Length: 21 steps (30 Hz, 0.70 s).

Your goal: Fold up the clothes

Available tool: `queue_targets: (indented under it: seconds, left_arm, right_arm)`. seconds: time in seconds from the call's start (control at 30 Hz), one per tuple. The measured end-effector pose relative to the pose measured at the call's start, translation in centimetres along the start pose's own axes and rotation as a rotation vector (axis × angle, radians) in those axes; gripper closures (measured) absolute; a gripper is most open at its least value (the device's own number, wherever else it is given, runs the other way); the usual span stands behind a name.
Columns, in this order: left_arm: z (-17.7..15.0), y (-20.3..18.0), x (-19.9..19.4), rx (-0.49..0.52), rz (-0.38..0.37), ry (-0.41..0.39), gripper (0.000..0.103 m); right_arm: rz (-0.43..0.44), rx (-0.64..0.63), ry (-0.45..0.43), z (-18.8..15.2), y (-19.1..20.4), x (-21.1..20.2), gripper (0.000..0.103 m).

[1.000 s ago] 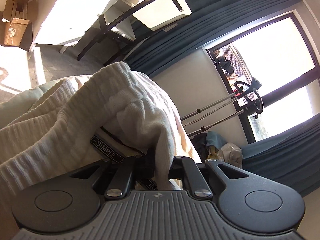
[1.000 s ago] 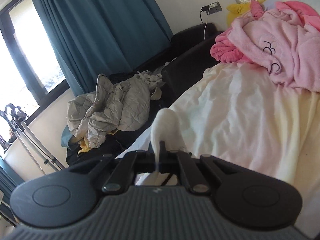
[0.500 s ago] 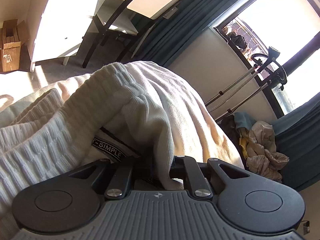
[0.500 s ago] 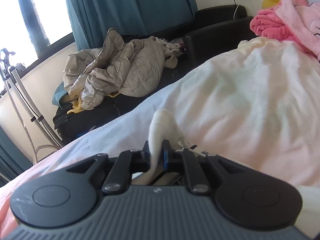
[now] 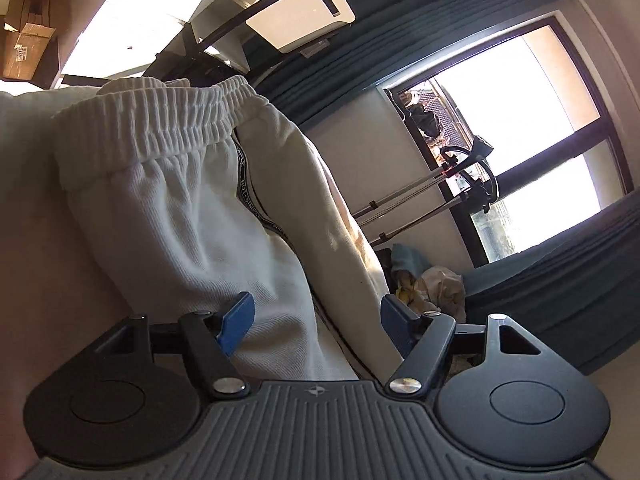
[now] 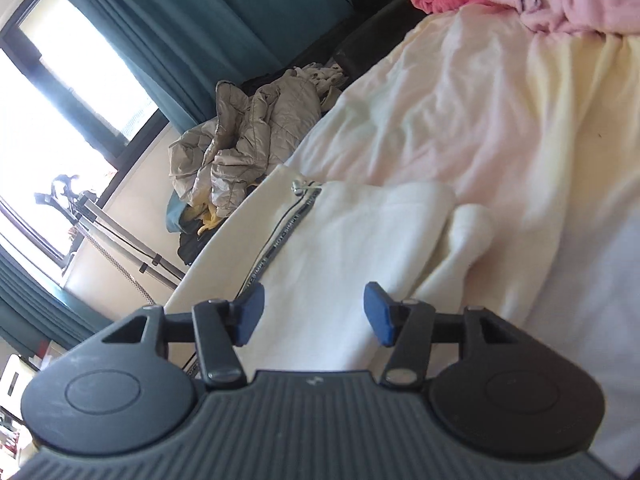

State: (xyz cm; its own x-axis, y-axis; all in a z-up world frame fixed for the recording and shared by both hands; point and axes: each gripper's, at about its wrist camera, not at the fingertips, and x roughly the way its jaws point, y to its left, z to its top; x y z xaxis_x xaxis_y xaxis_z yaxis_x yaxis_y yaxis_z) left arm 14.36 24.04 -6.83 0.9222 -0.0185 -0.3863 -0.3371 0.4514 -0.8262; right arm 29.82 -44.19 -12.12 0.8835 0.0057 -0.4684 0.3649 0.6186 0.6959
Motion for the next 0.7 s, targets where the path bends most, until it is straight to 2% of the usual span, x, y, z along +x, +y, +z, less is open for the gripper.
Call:
queue_targets:
  seconds: [0.2,0.27,0.33,0.4,0.57,0.7]
  left_arm:
    - [0.7,4.2,-1.2,-0.121,0.115,0.06,0.029]
    - [1.2,5.9,-0.3,-0.193,0.116,0.086,0.03]
    - [1.9,6.8,0.3,-0.225,0.092,0.069,0.03]
    - [2.6,6.9,1.1,-0.204,0.074,0.049,0.03]
    - [3.5,5.8,3.8,-0.099,0.074,0.0,0.031]
    - [3.7,4.8,5.5,-0.052,0.117,-0.042,0.047]
  right_arm:
    - [0.089,0.111,0.053,-2.0,-2.4,-3.3,0.044]
    - [0.095,0.131,0.052,-2.0,-2.7,-3.3,0.043]
    - [0.088,0.149,0.073,-1.8,-2.9,-2.3,0.043]
    - [0.078,0.151,0.097,-1.5,-2.9,-0.9,0.043]
    - [0.068,0.112,0.066,0.2,-2.2,2.4,0.043]
    - [0.013,0.164,0.06,1.9,-2.2,4.4,0.043]
